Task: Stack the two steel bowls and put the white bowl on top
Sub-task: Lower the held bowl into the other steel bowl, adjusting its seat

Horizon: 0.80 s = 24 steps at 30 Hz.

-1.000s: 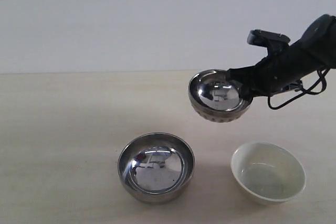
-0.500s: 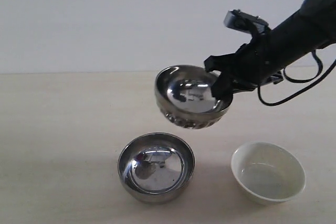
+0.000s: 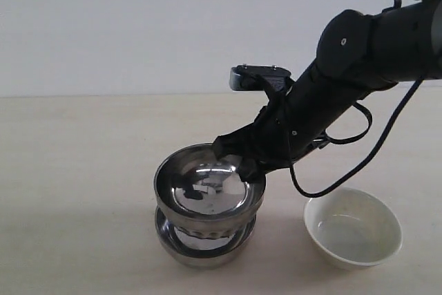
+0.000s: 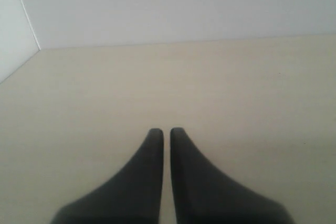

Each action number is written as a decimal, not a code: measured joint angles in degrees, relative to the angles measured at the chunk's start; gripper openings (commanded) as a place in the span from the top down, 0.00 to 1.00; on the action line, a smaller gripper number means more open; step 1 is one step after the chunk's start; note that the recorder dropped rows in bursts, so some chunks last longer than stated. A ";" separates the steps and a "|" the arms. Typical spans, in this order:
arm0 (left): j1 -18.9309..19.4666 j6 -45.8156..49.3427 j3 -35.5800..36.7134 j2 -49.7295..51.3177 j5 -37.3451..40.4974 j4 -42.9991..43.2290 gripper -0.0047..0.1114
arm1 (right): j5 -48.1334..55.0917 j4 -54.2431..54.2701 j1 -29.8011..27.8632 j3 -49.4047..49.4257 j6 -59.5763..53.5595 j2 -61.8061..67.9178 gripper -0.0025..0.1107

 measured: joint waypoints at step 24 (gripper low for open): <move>0.00 0.00 0.00 0.00 0.00 0.00 0.93 | -6.89 1.25 2.12 3.73 0.49 0.47 0.98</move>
